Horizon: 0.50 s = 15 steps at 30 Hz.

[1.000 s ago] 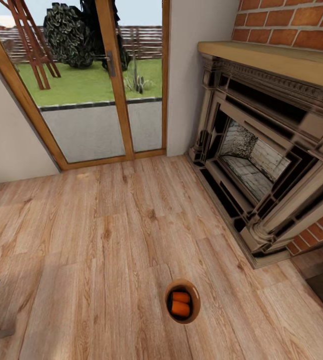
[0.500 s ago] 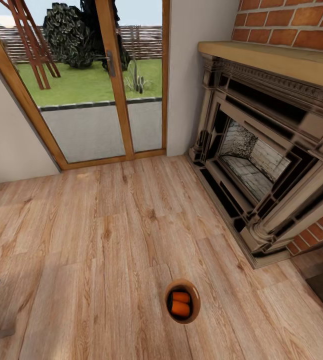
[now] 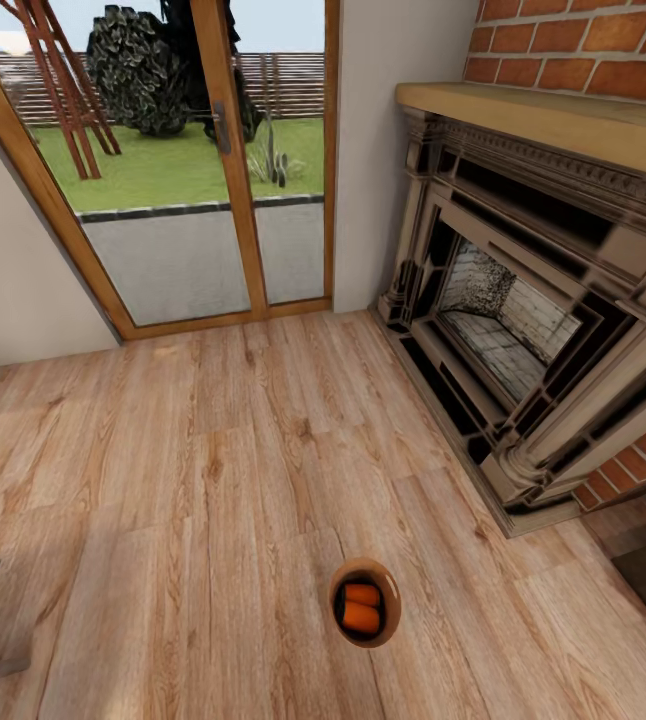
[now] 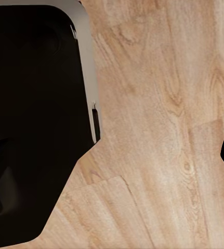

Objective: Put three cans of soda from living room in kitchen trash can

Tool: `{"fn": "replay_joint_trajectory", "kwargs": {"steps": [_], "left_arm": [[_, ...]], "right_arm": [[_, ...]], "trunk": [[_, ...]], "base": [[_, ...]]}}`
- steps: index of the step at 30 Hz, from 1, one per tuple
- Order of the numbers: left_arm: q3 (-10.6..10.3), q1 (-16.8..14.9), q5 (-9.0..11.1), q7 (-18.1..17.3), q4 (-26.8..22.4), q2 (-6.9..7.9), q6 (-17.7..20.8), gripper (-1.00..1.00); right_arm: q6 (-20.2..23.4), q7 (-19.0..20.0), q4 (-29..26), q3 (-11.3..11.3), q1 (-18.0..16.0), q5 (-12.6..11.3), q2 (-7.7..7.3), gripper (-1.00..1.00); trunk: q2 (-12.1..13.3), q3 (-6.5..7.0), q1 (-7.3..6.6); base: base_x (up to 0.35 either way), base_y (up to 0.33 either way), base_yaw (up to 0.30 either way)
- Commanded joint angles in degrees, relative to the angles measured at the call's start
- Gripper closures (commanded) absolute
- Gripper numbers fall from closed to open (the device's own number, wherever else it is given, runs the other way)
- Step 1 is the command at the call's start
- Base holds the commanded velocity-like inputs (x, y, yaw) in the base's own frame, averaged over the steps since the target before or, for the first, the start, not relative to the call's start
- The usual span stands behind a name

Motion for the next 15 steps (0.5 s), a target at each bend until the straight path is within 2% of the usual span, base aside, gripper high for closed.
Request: {"fn": "replay_joint_trajectory", "kwargs": {"steps": [1, 15], "left_arm": [[0.0, 0.0, 0.0, 0.0, 0.0, 0.0, 0.0, -1.0], [0.0, 0.0, 0.0, 0.0, 0.0, -0.01, 0.0, -1.0]], "right_arm": [[0.0, 0.0, 0.0, 0.0, 0.0, 0.0, 0.0, -1.0], [0.0, 0.0, 0.0, 0.0, 0.0, -0.1, 0.02, -1.0]], "trunk": [[0.0, 0.0, 0.0], [0.0, 0.0, 0.0]], "base": [[0.0, 0.0, 0.0], [0.0, 0.0, 0.0]]}}
